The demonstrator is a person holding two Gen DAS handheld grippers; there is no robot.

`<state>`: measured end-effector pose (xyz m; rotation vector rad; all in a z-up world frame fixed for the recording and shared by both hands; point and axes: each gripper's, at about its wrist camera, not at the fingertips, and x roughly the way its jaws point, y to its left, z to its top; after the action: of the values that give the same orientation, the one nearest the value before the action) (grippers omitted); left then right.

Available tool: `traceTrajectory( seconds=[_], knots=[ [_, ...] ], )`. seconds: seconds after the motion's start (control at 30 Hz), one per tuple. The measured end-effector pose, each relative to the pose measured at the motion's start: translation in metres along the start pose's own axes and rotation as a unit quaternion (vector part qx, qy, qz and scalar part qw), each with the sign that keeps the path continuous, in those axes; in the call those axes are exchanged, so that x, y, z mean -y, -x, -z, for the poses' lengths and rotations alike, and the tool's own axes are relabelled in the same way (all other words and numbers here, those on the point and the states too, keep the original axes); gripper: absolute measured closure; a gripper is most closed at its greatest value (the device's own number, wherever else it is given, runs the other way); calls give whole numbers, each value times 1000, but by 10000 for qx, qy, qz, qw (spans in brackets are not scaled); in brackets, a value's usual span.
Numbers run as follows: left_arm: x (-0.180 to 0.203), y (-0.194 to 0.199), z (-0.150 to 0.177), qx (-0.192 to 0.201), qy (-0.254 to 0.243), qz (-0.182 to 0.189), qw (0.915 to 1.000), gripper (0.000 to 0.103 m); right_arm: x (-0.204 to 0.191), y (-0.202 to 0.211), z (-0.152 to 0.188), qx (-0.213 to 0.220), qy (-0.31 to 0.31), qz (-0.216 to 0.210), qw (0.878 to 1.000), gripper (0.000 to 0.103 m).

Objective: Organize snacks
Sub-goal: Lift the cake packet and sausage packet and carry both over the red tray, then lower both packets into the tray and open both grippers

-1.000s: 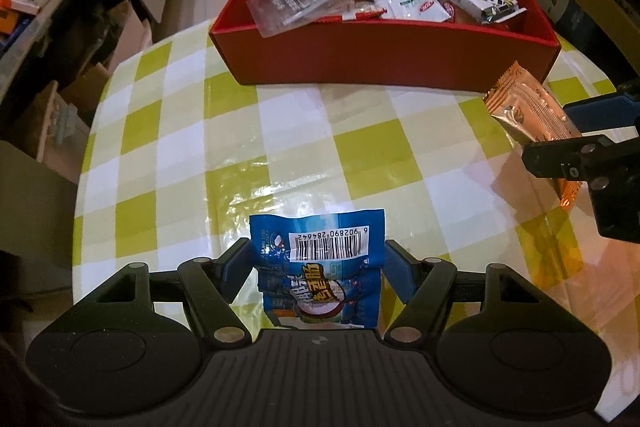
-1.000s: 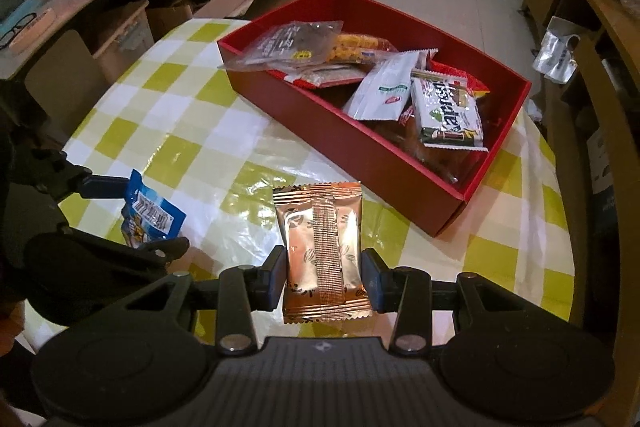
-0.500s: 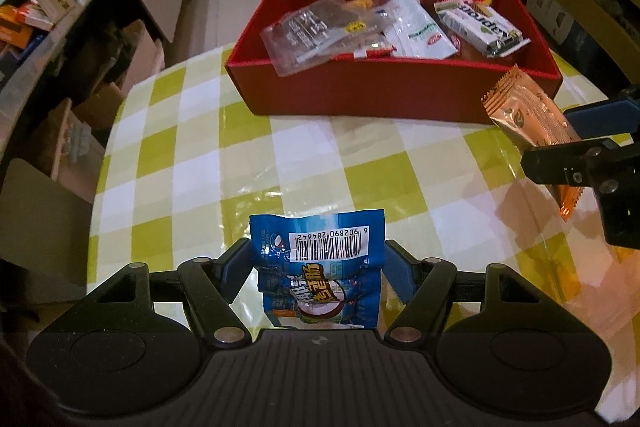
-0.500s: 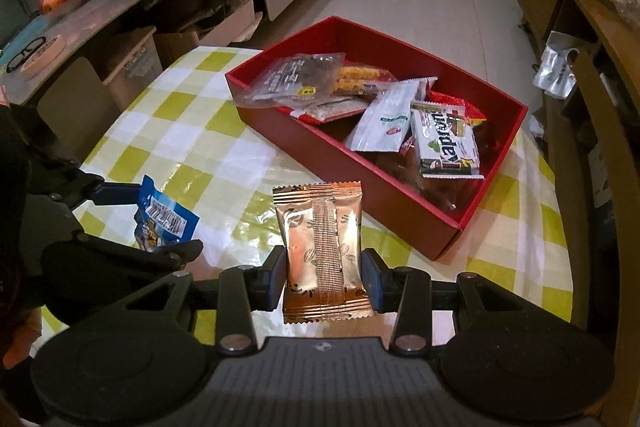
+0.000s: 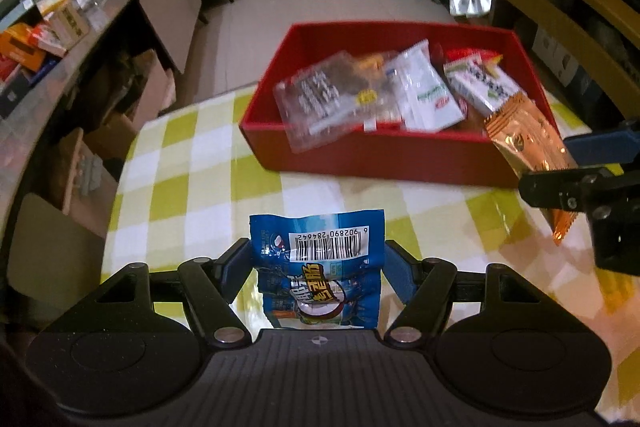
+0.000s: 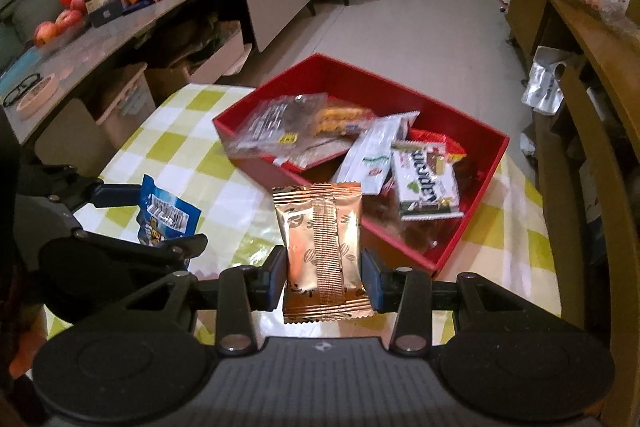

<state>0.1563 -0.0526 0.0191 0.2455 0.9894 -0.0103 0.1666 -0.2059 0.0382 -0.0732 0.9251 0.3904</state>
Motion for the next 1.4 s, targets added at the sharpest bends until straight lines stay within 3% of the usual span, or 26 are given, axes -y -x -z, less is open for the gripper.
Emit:
traceTrajectory(
  seconds=[0.27, 0.73, 1.4],
  knots=[
    [0, -4, -35, 238, 135, -1, 9996, 27, 16, -1, -26, 315, -151, 166, 9992, 55],
    [2, -33, -89, 389, 313, -33, 9987, 27, 46, -29, -60, 412, -303, 365, 9980, 55],
    [6, -77, -119, 341, 389, -45, 9986, 27, 62, -87, -79, 152, -374, 431, 9983, 55]
  ],
)
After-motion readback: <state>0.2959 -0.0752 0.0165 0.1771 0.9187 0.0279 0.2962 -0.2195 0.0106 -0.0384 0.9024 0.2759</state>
